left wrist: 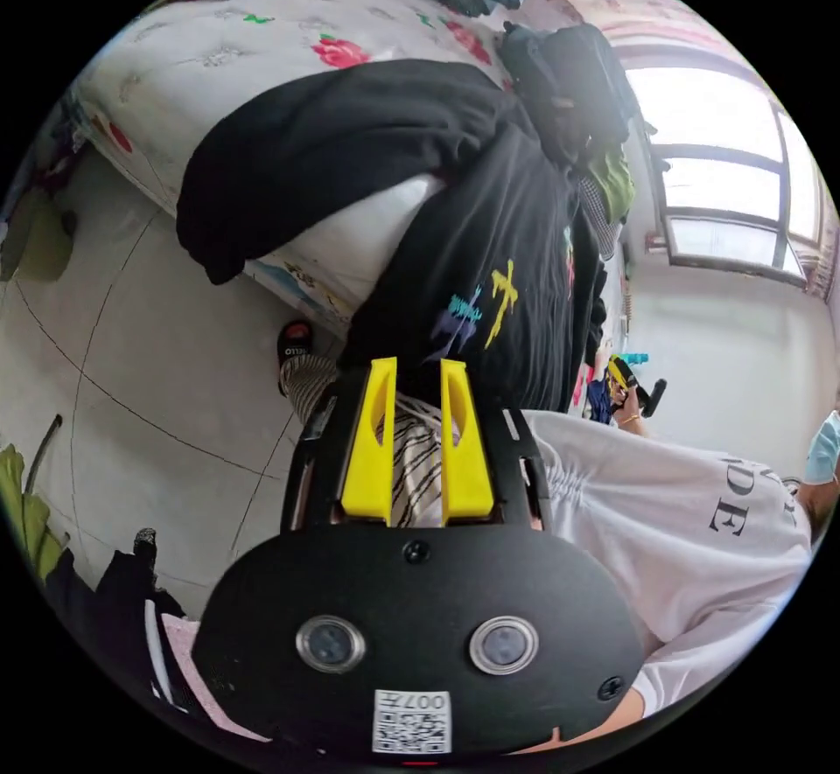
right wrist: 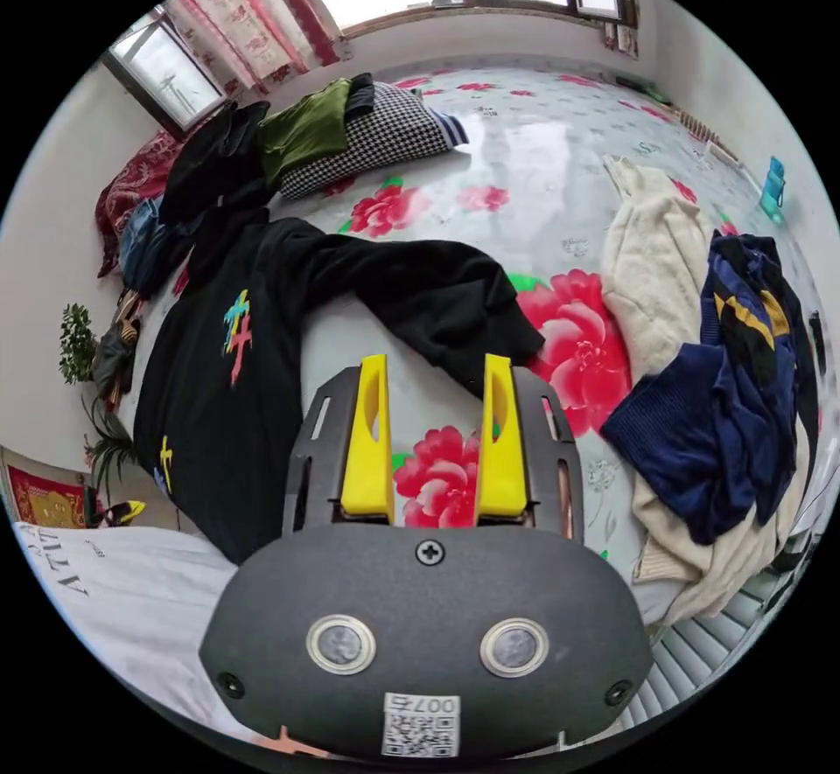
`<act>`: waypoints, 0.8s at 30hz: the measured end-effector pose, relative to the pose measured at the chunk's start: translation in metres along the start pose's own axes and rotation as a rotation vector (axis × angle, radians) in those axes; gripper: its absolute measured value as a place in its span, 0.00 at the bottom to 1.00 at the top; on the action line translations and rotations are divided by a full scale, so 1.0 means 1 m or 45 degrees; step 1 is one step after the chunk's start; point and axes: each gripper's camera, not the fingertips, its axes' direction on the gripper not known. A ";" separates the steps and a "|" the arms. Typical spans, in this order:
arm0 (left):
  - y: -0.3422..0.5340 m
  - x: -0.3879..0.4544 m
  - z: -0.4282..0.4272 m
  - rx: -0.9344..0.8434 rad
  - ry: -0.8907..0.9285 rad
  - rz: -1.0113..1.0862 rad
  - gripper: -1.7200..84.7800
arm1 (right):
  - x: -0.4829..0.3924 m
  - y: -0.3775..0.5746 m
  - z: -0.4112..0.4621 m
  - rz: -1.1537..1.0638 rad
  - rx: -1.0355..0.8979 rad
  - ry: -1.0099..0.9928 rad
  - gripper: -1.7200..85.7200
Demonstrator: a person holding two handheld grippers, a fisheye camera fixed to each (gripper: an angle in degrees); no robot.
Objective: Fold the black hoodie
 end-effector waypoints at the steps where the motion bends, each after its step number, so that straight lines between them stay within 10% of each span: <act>1: -0.001 0.000 -0.005 0.033 0.008 -0.019 0.12 | 0.002 -0.007 0.008 0.013 -0.018 0.017 0.15; 9: 0.015 -0.074 -0.042 0.536 0.451 -0.571 0.12 | -0.005 -0.058 0.069 -0.179 -0.286 0.201 0.11; 15: 0.027 -0.118 -0.062 0.622 0.435 -0.739 0.12 | 0.079 -0.104 -0.041 0.188 0.164 0.538 0.12; 24: -0.025 -0.177 -0.081 0.793 0.648 -0.747 0.19 | 0.055 0.007 -0.042 0.417 0.210 -0.041 0.12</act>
